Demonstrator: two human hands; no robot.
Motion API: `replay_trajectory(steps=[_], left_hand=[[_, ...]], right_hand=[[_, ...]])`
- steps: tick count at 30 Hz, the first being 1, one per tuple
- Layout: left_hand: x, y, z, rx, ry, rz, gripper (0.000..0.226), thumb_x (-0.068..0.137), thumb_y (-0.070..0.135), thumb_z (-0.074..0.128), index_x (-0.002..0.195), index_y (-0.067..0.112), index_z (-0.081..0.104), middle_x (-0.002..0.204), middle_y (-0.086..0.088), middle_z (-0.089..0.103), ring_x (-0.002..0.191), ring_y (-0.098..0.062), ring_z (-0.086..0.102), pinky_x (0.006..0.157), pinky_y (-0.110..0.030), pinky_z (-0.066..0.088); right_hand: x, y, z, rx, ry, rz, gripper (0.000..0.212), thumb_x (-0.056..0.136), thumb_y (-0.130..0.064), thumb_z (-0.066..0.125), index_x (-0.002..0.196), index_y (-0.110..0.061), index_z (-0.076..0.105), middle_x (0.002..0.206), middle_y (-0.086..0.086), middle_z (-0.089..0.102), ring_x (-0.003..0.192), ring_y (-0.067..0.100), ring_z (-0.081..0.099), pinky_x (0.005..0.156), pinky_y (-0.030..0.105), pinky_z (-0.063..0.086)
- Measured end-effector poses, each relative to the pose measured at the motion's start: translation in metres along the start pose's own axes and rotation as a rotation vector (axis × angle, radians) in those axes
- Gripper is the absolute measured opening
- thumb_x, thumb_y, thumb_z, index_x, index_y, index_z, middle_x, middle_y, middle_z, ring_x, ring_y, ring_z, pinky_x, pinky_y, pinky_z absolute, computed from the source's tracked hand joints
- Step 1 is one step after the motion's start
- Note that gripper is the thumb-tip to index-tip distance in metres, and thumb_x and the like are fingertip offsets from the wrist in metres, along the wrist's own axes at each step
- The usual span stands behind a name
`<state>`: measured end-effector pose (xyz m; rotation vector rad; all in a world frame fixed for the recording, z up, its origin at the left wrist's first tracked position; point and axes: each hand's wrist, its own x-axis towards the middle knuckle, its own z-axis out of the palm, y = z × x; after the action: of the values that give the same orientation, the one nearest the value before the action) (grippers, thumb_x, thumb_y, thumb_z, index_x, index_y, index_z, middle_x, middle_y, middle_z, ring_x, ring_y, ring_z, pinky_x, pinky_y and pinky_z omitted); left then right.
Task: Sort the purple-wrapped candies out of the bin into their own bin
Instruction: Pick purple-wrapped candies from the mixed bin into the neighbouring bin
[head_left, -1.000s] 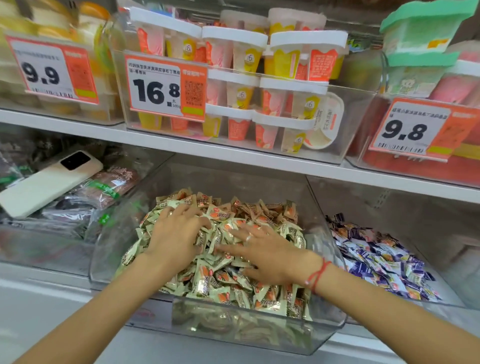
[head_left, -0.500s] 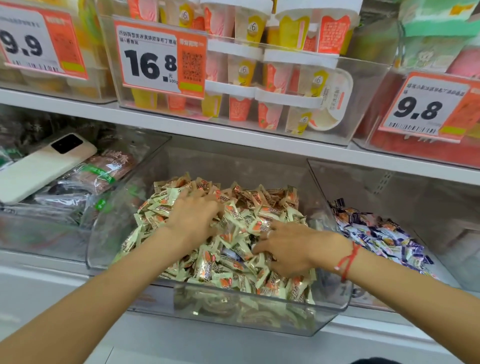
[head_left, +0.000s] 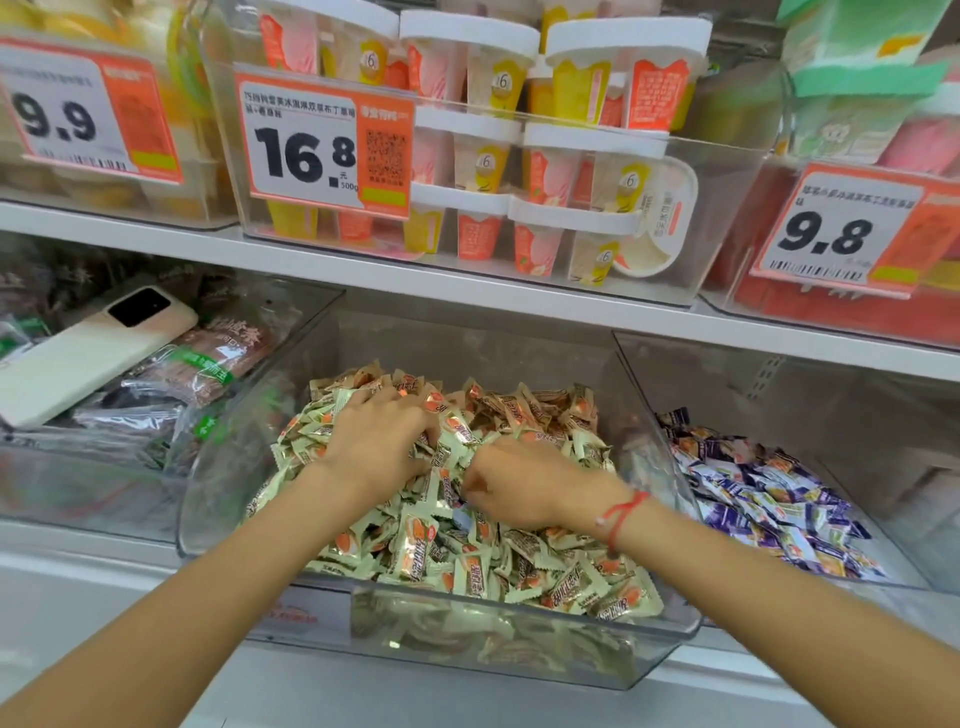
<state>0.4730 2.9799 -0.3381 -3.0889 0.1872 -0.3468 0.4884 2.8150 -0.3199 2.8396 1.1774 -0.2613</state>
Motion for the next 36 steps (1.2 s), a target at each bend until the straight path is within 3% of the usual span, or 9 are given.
replay_trajectory(steps=[5, 10, 14, 18, 22, 27, 29, 32, 36], left_hand=[[-0.003, -0.005, 0.002, -0.019, 0.008, 0.025, 0.031, 0.085, 0.048, 0.062, 0.114, 0.038, 0.057, 0.133, 0.014, 0.051, 0.126, -0.014, 0.040, 0.106, -0.034, 0.027], [-0.005, -0.012, -0.003, -0.094, -0.050, 0.071, 0.035, 0.083, 0.052, 0.062, 0.116, 0.041, 0.057, 0.134, 0.015, 0.049, 0.128, -0.012, 0.039, 0.109, -0.034, 0.027], [-0.017, -0.015, -0.005, -0.051, -0.112, 0.135, 0.048, 0.087, 0.054, 0.056, 0.132, 0.041, 0.046, 0.151, 0.012, 0.031, 0.142, -0.014, 0.022, 0.118, -0.038, 0.013], [-0.029, -0.010, -0.007, -0.112, -0.060, 0.229, 0.048, 0.094, 0.047, 0.048, 0.140, 0.041, 0.036, 0.154, 0.014, 0.023, 0.143, -0.008, 0.014, 0.118, -0.033, 0.007], [-0.025, 0.008, -0.006, -0.130, -0.139, 0.297, 0.044, 0.100, 0.043, 0.035, 0.143, 0.040, 0.031, 0.155, 0.015, 0.020, 0.143, -0.006, 0.012, 0.117, -0.031, 0.004], [-0.015, 0.012, 0.004, 0.032, -0.255, 0.327, 0.046, 0.099, 0.052, 0.026, 0.144, 0.043, 0.028, 0.155, 0.016, 0.018, 0.143, -0.008, 0.010, 0.117, -0.039, 0.003], [-0.011, 0.014, 0.004, 0.039, -0.257, 0.330, 0.047, 0.097, 0.055, 0.028, 0.142, 0.043, 0.031, 0.153, 0.015, 0.024, 0.142, -0.008, 0.014, 0.118, -0.039, 0.006], [-0.002, 0.029, 0.003, 0.022, -0.187, 0.341, 0.045, 0.095, 0.056, 0.036, 0.136, 0.038, 0.040, 0.142, 0.014, 0.040, 0.134, -0.009, 0.029, 0.116, -0.034, 0.014], [0.010, 0.049, 0.009, 0.038, -0.139, 0.320, 0.053, 0.090, 0.057, 0.047, 0.137, 0.035, 0.039, 0.142, 0.009, 0.038, 0.134, -0.015, 0.029, 0.117, -0.040, 0.015]], right_hand=[[0.022, -0.005, 0.024, -0.089, 0.063, 0.045, 0.037, 0.091, -0.025, 0.063, 0.070, -0.014, 0.036, 0.070, -0.001, 0.039, 0.077, 0.019, 0.047, 0.069, 0.031, 0.044], [0.015, 0.013, 0.024, 0.094, -0.112, -0.047, 0.013, 0.090, -0.022, 0.062, 0.088, -0.010, 0.067, 0.081, -0.005, 0.059, 0.080, 0.019, 0.058, 0.059, 0.025, 0.043], [-0.015, 0.020, 0.005, 0.385, -0.135, -0.105, 0.023, 0.097, -0.026, 0.054, 0.106, -0.012, 0.068, 0.090, -0.017, 0.056, 0.086, 0.012, 0.059, 0.068, 0.021, 0.047], [-0.056, 0.032, -0.012, 0.658, 0.107, -0.081, 0.015, 0.096, -0.031, 0.053, 0.105, -0.022, 0.061, 0.109, -0.010, 0.062, 0.104, 0.006, 0.059, 0.092, 0.028, 0.050], [-0.105, 0.039, -0.026, 0.979, 0.539, 0.017, 0.010, 0.091, -0.024, 0.055, 0.101, -0.023, 0.056, 0.095, -0.009, 0.069, 0.092, 0.001, 0.066, 0.082, 0.019, 0.053], [-0.135, 0.091, -0.008, 0.452, 1.023, 0.371, 0.016, 0.094, -0.032, 0.052, 0.107, -0.023, 0.052, 0.090, -0.017, 0.065, 0.082, 0.005, 0.063, 0.068, 0.022, 0.048], [-0.130, 0.124, 0.011, 0.213, 0.932, 0.498, 0.024, 0.096, -0.032, 0.050, 0.118, -0.024, 0.053, 0.099, -0.005, 0.067, 0.089, 0.020, 0.061, 0.069, 0.033, 0.047], [-0.117, 0.158, 0.046, 0.092, 0.344, 0.458, 0.054, 0.098, -0.042, 0.041, 0.149, -0.039, 0.021, 0.145, 0.005, 0.045, 0.131, 0.028, 0.039, 0.099, 0.046, 0.039], [-0.112, 0.176, 0.056, 0.252, -0.026, 0.429, 0.059, 0.097, -0.055, 0.030, 0.131, -0.059, -0.018, 0.161, -0.010, 0.003, 0.148, 0.020, 0.009, 0.116, 0.054, 0.013]])
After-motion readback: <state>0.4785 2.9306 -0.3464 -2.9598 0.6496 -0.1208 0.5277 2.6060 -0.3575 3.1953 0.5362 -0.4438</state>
